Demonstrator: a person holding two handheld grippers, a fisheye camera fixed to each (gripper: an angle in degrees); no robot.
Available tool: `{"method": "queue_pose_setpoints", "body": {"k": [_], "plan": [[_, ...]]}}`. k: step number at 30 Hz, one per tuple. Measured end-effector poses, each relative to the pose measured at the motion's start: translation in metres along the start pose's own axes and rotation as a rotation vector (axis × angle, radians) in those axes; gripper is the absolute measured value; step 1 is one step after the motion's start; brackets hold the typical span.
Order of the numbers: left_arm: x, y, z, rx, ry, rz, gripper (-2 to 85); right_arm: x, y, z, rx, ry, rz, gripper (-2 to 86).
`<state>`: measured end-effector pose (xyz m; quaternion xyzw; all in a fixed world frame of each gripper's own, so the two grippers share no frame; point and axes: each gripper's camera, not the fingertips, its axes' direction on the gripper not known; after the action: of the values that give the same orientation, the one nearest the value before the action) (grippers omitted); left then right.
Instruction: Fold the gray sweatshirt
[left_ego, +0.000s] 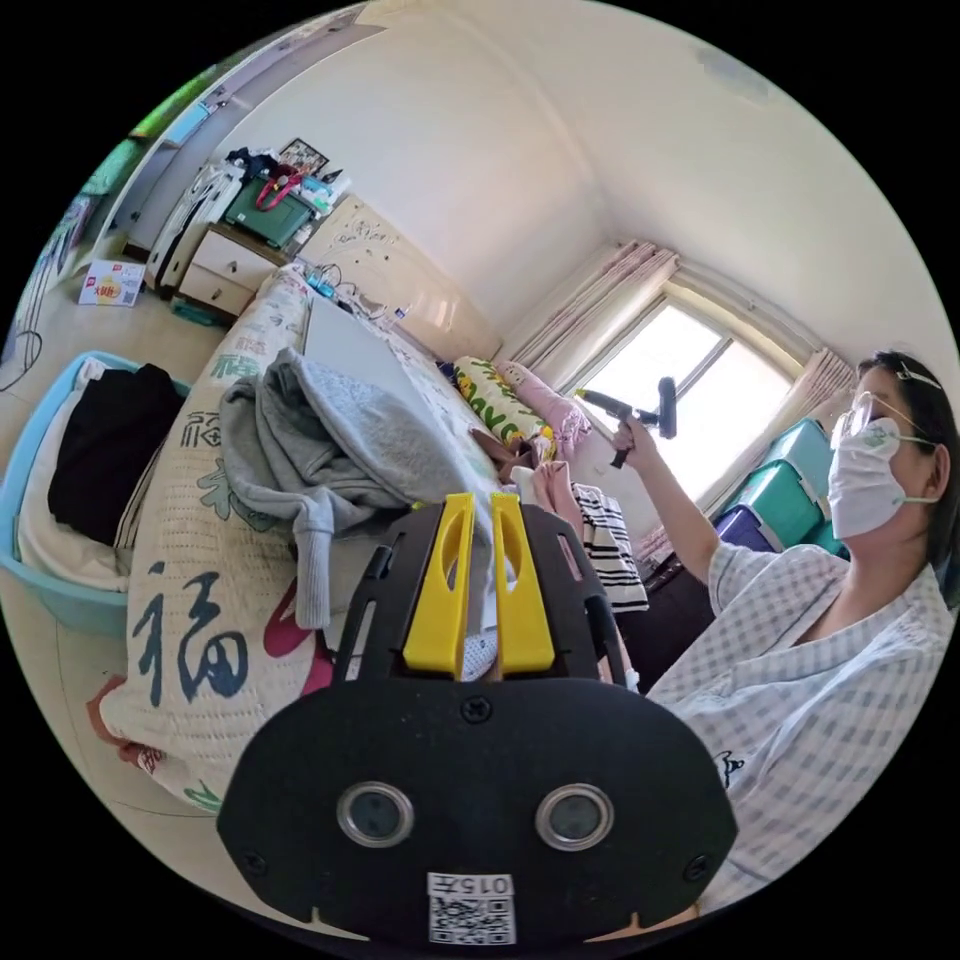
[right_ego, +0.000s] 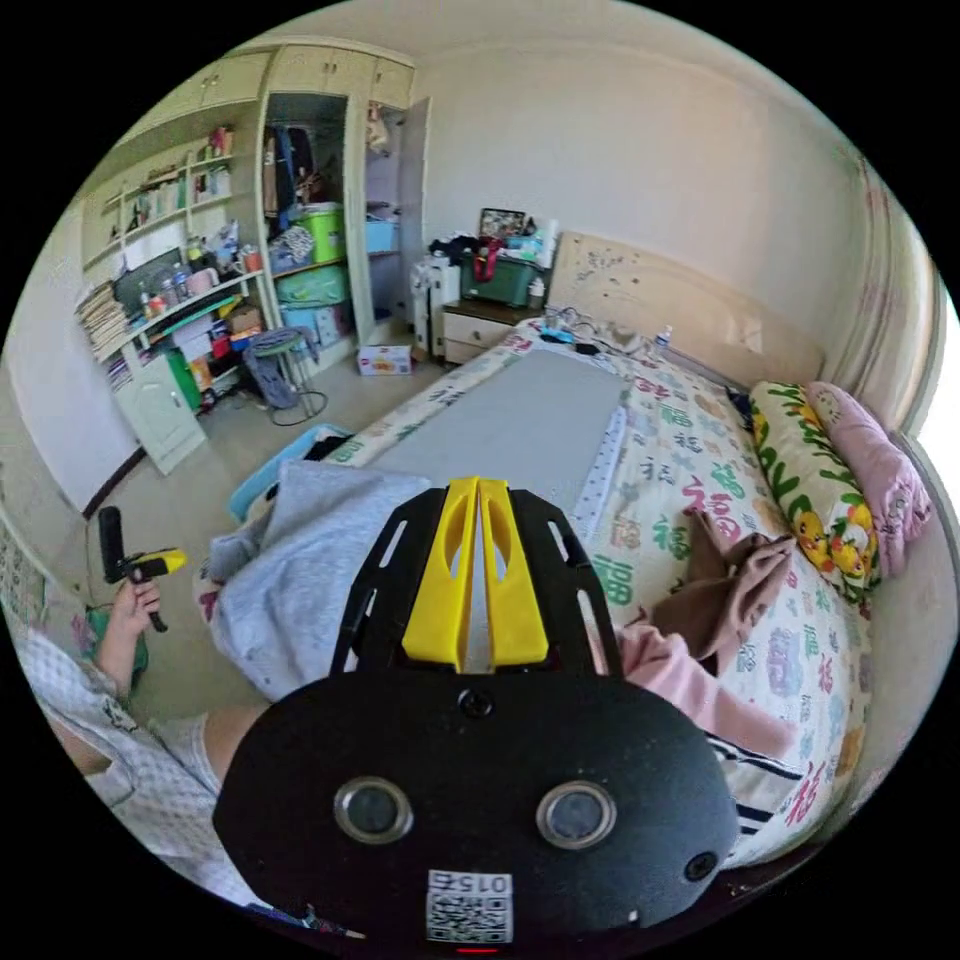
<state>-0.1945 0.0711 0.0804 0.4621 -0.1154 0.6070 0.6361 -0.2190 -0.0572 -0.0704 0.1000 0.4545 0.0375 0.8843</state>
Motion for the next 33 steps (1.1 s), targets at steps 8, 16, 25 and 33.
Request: {"method": "queue_pose_setpoints", "body": {"k": [8, 16, 25, 33], "plan": [[0.067, 0.028, -0.100, 0.145, -0.169, 0.095, 4.5, -0.093, 0.123, 0.064, 0.002, -0.359, 0.023, 5.6], [0.095, -0.014, -0.155, 0.463, -0.131, 0.118, 5.7, -0.113, 0.077, 0.088, -0.031, -0.339, -0.019, 8.9], [-0.007, -0.055, -0.084, 0.652, -0.326, 0.036, 4.9, -0.111, 0.023, 0.139, -0.097, -0.228, -0.025, 11.4], [-0.132, -0.076, -0.028, 0.315, -0.400, -0.202, 8.2, -0.117, -0.040, 0.210, -0.091, -0.126, -0.114, 14.2]]}}
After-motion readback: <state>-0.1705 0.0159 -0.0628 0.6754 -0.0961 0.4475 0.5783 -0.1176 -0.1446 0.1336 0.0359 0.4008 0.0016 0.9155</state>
